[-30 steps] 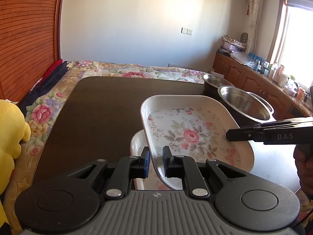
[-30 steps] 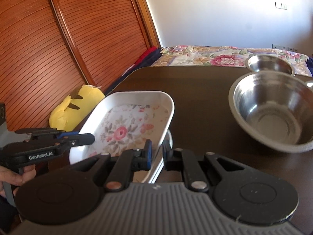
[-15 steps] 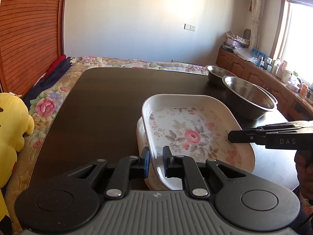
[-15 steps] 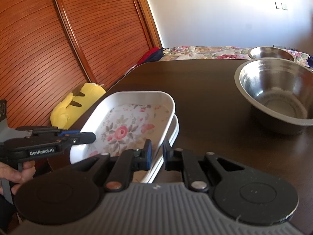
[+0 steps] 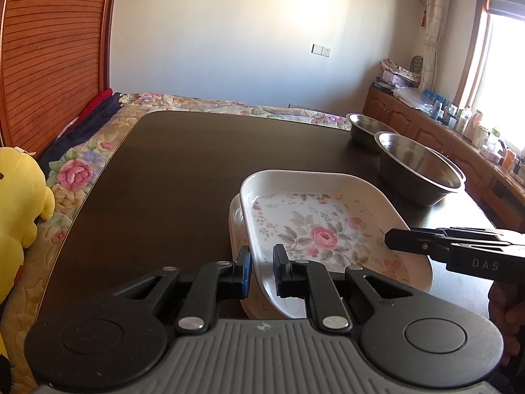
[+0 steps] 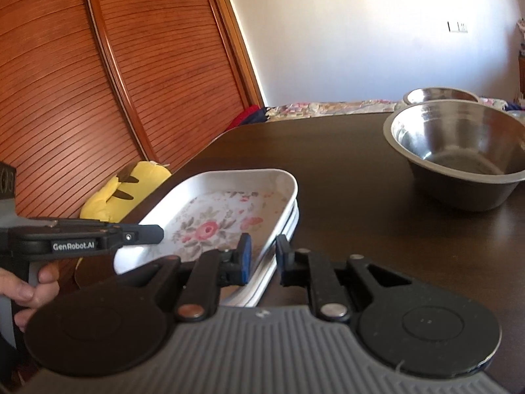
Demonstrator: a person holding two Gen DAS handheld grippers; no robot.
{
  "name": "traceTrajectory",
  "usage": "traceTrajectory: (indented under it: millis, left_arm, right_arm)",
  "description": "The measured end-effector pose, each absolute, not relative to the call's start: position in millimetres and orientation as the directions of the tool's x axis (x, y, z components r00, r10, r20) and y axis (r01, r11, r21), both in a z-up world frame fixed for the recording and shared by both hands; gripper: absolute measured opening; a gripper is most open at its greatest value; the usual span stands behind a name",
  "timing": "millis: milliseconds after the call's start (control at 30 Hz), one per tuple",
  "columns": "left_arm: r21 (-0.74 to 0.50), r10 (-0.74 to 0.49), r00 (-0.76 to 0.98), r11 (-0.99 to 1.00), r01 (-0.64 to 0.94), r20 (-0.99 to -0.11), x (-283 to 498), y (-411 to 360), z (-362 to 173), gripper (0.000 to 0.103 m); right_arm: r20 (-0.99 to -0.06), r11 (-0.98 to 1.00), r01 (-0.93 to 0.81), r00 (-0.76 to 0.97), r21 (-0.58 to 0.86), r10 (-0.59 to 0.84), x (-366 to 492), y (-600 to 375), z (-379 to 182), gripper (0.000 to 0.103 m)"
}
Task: Organize plates and bowls
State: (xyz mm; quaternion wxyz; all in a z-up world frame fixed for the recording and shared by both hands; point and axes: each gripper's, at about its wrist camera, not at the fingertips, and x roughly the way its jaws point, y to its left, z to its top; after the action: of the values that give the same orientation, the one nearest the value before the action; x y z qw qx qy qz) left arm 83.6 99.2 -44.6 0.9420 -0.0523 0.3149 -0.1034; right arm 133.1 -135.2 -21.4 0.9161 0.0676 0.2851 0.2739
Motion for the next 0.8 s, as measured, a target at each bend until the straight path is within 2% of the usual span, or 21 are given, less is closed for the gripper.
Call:
traceTrajectory:
  millis: [567,633,700,800]
  left_arm:
    - [-0.163,-0.213,0.786,0.976,0.144,-0.581,83,102,-43,0.018]
    - [-0.159,-0.208,0.791,0.977,0.141,-0.575,82,102,-41,0.021]
    - [-0.142,-0.193,0.804,0.98,0.136,-0.562,81,101,-38,0.033]
    - [-0.138,-0.19,0.811,0.981,0.135,-0.553,80,103,-35,0.034]
  right_arm:
    - [-0.457,0.845,-0.475,0.712,0.244,0.533,132,-132,-20,0.018]
    - [-0.455,0.844,-0.476,0.712,0.246,0.535,132,-133,-20,0.018]
    - [-0.449,0.842,-0.48,0.713,0.245,0.538,131,-132,-19,0.018]
    - [-0.449,0.844,-0.486,0.717,0.227,0.533,129,-130,-19,0.018]
